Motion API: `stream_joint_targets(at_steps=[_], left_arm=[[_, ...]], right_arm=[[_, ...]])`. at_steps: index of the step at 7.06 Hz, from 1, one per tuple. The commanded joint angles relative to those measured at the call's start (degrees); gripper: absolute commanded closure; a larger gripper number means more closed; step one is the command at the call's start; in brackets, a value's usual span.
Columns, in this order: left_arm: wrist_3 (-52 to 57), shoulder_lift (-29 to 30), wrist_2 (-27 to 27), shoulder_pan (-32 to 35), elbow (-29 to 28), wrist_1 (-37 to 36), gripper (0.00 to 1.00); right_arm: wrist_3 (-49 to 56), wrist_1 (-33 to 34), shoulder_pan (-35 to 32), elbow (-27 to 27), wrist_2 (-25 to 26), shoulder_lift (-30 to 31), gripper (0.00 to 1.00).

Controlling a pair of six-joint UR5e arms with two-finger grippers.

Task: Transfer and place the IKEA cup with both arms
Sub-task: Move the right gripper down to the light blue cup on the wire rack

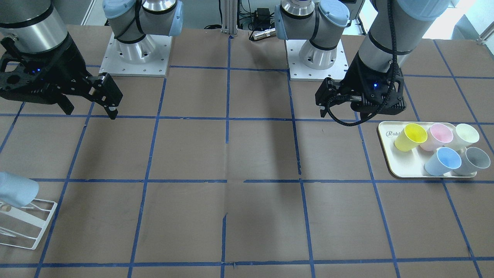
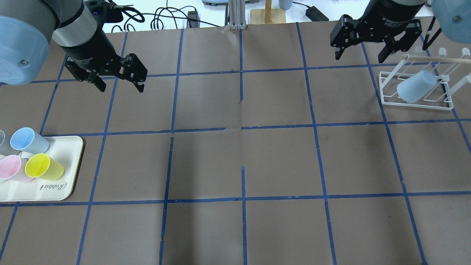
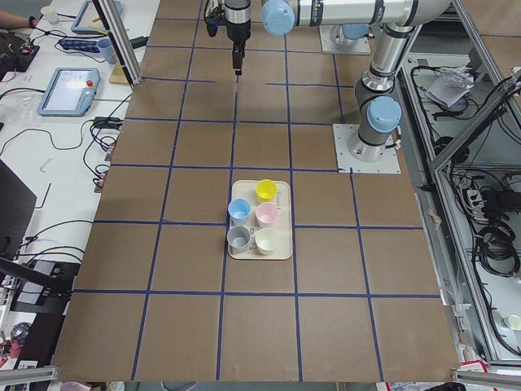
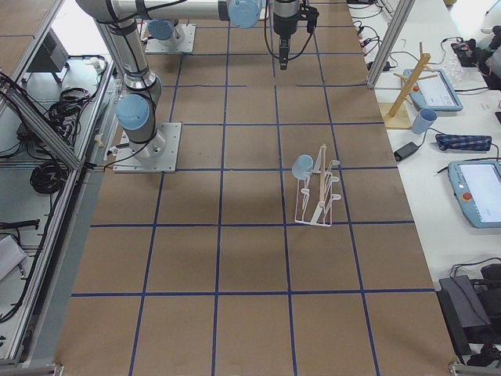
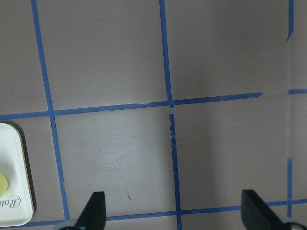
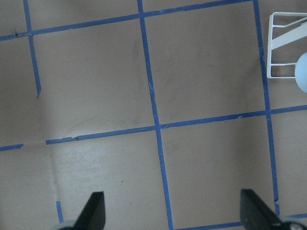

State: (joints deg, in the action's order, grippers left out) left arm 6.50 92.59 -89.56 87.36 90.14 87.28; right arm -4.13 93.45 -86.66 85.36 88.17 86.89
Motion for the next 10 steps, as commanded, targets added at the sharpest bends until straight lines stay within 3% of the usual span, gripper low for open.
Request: stream_joint_targets(at_steps=[1, 3, 5, 8, 10], left_arm=[[0.43, -0.13, -0.09, 0.0, 0.04, -0.01, 0.0], [0.44, -0.39, 0.09, 0.0, 0.04, 0.08, 0.0], [0.44, -0.13, -0.09, -0.17, 0.04, -0.01, 0.0], [0.53, -0.3, -0.43, -0.17, 0.13, -0.09, 0.0], [0.53, -0.13, -0.18, -0.26, -0.05, -0.18, 0.0]], right_arm=[[0.0, -0.02, -0.26, -0.02, 0.07, 0.03, 0.0], [0.26, -0.02, -0.26, -0.11, 0.6, -0.4, 0.0], [12.74, 1.21, 3.05, -0.46, 0.95, -0.93, 0.0], [32.89, 1.3, 14.82, 1.03, 0.07, -2.85, 0.0], [40.29, 7.85, 21.51, 1.12, 0.08, -9.68, 0.0]])
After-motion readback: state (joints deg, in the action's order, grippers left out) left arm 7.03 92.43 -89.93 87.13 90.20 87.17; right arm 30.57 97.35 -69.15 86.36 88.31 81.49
